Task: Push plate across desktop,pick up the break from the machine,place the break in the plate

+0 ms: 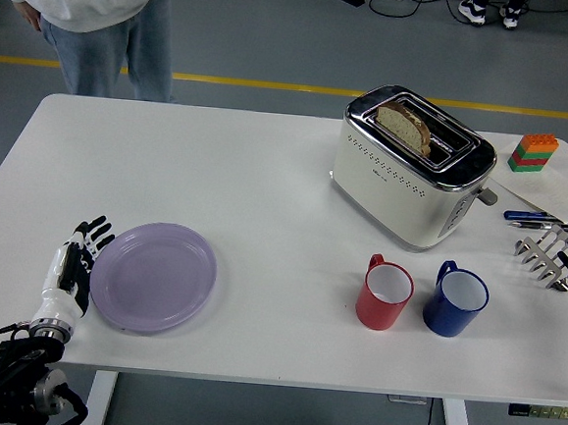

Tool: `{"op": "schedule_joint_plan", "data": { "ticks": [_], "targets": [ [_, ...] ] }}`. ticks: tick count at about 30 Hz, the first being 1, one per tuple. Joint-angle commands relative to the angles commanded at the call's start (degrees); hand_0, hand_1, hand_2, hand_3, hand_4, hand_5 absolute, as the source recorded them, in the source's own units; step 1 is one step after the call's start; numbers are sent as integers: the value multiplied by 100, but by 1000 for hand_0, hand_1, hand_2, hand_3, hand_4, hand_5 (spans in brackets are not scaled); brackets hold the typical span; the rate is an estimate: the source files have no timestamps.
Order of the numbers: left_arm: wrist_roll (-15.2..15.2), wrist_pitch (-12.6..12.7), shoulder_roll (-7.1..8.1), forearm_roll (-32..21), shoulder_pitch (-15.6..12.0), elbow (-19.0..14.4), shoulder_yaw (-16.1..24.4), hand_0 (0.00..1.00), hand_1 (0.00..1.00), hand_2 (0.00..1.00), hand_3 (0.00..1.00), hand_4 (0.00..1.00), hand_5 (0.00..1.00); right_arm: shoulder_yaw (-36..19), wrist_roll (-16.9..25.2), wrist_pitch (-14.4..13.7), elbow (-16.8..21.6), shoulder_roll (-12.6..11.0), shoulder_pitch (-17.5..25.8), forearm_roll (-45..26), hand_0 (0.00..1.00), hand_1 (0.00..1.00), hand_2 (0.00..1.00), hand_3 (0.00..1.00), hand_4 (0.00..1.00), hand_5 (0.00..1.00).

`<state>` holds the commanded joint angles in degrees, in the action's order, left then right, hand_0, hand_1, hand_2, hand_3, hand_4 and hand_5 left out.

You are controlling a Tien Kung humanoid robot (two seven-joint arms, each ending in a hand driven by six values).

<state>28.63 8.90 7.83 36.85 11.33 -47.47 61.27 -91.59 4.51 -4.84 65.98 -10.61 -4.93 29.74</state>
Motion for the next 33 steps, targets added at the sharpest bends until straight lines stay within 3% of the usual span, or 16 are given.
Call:
{"op": "schedule_joint_plan", "data": {
  "ticks": [33],
  "targets": [
    [50,-109,-184,-669,214,-158,-887,793,814,844,806,471,998,70,2,3,-8,-7,-26,-9,705,647,653,604,510,335]
  ]
}}
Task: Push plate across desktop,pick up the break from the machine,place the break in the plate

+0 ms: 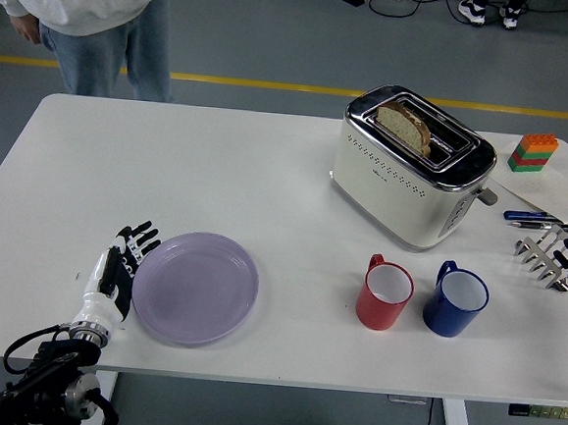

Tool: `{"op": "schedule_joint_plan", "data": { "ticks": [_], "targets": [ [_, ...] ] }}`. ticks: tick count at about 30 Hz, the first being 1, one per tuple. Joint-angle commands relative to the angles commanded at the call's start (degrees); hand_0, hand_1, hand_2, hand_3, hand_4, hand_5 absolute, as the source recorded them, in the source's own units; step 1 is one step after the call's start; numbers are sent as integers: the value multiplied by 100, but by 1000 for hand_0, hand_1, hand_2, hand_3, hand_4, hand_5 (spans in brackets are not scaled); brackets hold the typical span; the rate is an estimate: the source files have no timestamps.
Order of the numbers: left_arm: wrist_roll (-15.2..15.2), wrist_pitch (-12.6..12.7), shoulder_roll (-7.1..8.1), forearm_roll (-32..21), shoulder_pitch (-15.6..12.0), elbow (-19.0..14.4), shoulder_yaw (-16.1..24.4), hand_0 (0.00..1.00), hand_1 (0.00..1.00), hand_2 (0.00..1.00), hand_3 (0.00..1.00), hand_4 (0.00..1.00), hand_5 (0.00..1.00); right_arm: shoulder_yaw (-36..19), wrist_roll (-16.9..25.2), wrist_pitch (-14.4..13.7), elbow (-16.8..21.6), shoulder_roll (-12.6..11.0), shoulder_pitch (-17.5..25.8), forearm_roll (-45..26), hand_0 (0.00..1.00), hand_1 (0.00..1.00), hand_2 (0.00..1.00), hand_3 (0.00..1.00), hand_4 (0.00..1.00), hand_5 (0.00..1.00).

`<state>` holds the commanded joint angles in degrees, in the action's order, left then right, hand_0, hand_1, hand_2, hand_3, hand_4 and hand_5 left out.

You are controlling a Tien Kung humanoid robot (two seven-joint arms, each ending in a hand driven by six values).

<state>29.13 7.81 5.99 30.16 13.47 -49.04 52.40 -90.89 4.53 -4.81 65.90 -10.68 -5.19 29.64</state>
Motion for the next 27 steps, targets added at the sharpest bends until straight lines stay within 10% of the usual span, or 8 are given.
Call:
{"op": "schedule_joint_plan", "data": {
  "ticks": [27],
  "targets": [
    [296,-127,-134,-1723,176,-80,-737,789,807,838,801,468,998,103,0,16,-9,-1,-13,-3,705,646,652,605,511,337]
  ]
}}
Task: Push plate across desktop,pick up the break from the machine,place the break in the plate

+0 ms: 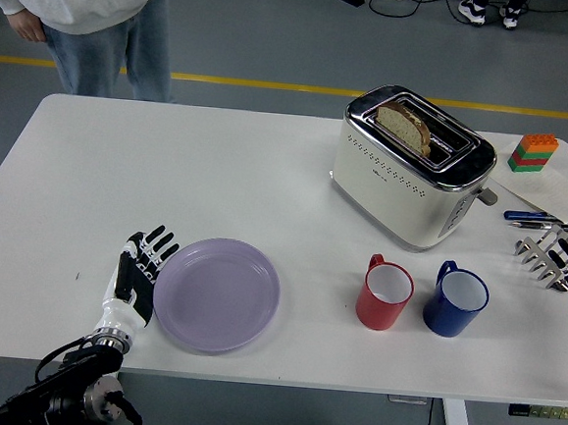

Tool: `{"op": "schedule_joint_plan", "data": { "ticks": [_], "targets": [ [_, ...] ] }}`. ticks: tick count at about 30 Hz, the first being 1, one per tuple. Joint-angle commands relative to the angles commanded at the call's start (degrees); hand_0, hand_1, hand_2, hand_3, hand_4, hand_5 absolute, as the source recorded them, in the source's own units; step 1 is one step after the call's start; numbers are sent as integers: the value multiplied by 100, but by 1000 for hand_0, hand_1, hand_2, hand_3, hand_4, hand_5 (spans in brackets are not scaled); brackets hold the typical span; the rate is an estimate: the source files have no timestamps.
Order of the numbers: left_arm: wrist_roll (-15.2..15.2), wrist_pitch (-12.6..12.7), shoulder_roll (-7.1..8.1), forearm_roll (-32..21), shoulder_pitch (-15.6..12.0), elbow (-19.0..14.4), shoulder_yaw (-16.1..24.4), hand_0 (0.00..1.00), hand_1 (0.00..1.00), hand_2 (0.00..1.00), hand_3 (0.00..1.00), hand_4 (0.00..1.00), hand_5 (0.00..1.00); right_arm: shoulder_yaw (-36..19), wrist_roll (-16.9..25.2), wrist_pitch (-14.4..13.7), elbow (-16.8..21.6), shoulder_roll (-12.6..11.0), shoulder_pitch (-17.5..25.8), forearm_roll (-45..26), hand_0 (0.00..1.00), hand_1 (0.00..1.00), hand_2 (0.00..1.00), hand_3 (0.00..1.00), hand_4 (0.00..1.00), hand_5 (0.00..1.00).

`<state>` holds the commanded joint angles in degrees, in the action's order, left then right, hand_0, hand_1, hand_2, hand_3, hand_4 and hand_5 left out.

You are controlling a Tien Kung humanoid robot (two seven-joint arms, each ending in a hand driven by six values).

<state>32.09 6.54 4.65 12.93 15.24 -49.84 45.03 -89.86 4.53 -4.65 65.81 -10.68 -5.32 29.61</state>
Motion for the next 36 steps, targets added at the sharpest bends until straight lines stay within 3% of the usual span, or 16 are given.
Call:
{"op": "schedule_joint_plan", "data": {
  "ticks": [5,13,36],
  "targets": [
    [29,-72,-40,-336,38,-39,-84,781,801,831,794,467,998,37,0,6,-4,0,6,0,705,647,652,605,510,337],
    [14,-75,-61,-327,93,-22,-211,778,795,828,791,466,998,58,1,8,-8,-7,13,-1,706,647,652,604,511,337],
    [23,-115,-357,-546,597,396,-718,771,790,821,783,459,998,126,4,13,-19,2,-24,-11,706,647,652,604,512,337]
  ]
}}
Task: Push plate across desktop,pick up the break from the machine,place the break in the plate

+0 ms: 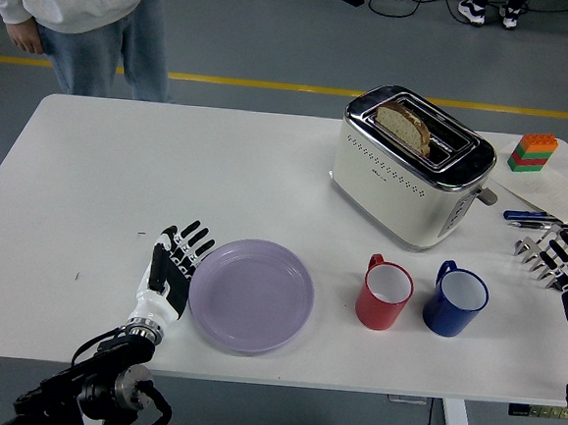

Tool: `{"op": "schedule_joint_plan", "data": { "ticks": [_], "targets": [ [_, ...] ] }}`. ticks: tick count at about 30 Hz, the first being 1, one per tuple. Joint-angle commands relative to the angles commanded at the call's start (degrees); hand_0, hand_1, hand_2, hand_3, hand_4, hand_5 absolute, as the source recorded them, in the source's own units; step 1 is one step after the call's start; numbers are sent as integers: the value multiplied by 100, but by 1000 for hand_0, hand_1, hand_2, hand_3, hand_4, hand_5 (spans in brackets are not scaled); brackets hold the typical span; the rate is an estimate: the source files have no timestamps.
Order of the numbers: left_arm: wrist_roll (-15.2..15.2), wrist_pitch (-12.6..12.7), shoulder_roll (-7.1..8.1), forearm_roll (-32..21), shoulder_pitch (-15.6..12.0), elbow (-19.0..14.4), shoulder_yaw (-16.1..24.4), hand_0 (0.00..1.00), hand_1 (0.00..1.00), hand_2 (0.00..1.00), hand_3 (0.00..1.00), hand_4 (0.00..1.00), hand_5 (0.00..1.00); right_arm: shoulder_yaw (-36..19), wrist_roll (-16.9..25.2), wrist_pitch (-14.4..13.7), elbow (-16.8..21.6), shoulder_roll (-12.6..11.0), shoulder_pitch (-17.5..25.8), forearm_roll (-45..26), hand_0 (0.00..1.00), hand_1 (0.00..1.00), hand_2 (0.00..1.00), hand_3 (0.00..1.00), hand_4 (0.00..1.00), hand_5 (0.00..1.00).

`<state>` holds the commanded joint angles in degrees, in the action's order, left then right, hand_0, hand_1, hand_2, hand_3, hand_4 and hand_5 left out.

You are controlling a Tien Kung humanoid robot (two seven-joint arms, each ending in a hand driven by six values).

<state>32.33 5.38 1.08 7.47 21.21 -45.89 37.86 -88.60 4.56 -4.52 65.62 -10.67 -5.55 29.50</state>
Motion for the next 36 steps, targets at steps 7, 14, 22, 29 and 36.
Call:
{"op": "schedule_joint_plan", "data": {
  "ticks": [7,14,22,29,36],
  "targets": [
    [-10,-17,-54,-41,70,48,-118,770,789,820,781,458,998,29,-1,2,-4,8,-8,-1,705,647,652,605,512,337],
    [12,-10,-108,-57,153,112,-178,769,788,820,780,458,998,58,1,1,-9,12,-9,-5,706,647,652,604,512,338],
    [20,-14,-108,-74,264,189,-226,769,787,819,779,458,998,79,0,2,-13,13,-20,-5,706,647,652,605,513,339],
    [-6,-58,-108,-141,282,210,-339,767,786,819,778,458,998,82,1,1,-14,13,-29,-6,706,645,652,605,513,341],
    [-31,-110,-108,-223,284,202,-379,763,784,818,778,458,998,86,1,-1,-19,15,-25,-9,705,646,652,605,513,342]
  ]
}}
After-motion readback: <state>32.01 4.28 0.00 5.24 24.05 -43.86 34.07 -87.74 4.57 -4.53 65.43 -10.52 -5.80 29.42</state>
